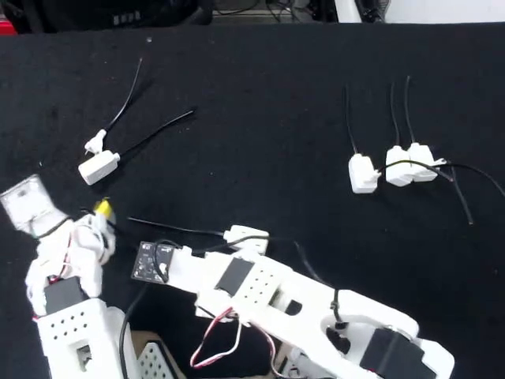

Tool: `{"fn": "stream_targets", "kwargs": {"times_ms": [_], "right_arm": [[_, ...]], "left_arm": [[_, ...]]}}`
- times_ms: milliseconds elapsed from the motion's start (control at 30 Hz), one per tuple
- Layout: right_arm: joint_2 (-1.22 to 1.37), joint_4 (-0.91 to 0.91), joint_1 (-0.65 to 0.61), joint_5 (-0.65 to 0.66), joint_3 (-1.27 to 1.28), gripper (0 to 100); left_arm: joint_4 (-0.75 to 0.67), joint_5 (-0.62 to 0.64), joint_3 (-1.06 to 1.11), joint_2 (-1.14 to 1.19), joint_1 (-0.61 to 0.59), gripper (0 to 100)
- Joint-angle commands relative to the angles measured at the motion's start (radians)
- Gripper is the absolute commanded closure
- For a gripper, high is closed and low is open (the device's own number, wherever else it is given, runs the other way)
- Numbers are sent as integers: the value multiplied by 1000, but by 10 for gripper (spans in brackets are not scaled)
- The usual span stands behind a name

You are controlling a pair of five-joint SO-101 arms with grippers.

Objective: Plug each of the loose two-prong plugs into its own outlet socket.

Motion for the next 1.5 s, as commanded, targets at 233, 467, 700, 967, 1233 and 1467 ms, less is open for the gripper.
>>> {"fn": "stream_targets", "kwargs": {"times_ms": [233,467,700,967,1233,1467], "right_arm": [[56,-15,52,114,-21,884],[56,-15,144,219,-21,882],[54,-23,147,213,-51,884],[54,-23,146,140,-120,881],[62,-60,147,157,-105,881],[62,-77,215,201,-107,885]], "left_arm": [[18,58,-87,-12,-90,747],[17,58,-87,-12,-90,747],[17,57,-85,-12,-88,747],[17,54,-85,-12,-88,747],[17,54,-84,-12,-88,747],[17,54,-84,-12,-88,747]]}}
